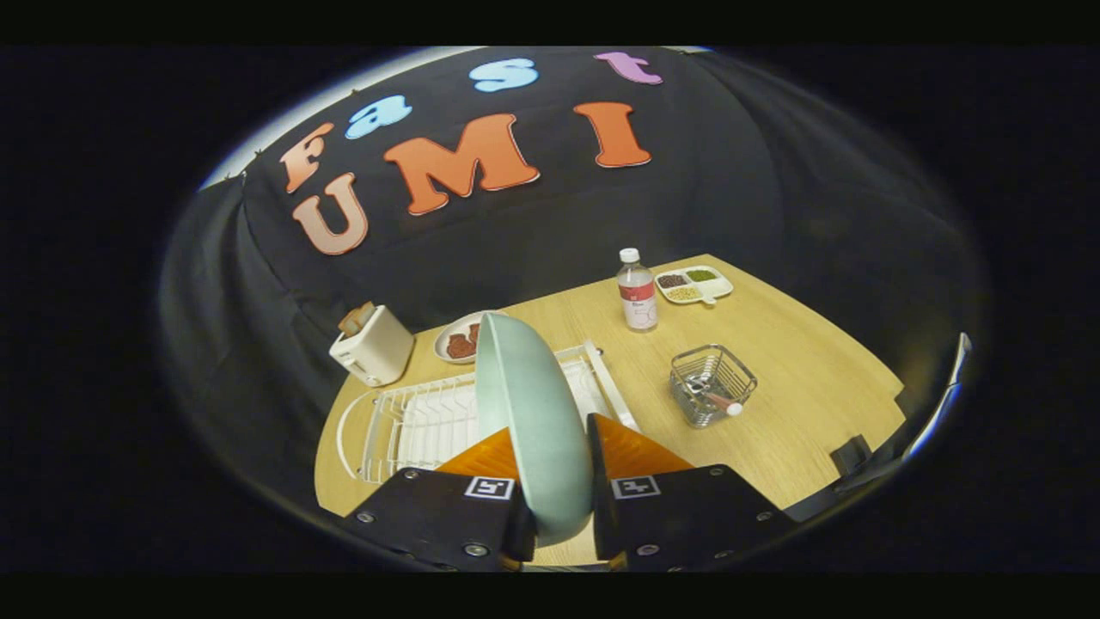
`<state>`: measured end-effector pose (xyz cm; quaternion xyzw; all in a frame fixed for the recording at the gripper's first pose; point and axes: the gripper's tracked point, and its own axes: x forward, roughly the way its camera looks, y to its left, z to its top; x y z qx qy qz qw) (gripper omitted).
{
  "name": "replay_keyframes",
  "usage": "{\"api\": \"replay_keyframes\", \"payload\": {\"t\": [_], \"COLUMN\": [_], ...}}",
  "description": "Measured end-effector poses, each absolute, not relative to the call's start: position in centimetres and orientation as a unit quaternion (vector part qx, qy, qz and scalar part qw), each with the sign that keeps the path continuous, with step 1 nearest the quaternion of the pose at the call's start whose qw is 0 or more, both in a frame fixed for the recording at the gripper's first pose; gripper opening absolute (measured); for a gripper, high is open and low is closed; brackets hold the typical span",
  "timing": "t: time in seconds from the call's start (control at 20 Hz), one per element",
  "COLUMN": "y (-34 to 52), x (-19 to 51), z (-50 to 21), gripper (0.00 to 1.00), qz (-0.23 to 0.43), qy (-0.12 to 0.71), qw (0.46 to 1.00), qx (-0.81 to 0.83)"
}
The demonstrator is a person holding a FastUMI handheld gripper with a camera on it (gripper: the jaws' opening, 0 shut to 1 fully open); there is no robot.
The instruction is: Take the plate from the dish rack, then take the spoon from the basket and place it into the plate.
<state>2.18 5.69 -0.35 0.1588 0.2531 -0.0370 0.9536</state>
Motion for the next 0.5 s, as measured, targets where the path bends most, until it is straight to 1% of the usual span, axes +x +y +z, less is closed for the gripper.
{"api": "replay_keyframes", "payload": {"t": [0.2,0.5], "y": [5.5,6.0], "x": [-1.4,-5.5], "z": [-2.2,-7.3], "gripper": [0.27,0.27], "qz": [-0.011,0.018], "qy": [0.254,0.276], "qw": [0.947,0.925], "qx": [0.198,0.261]}}
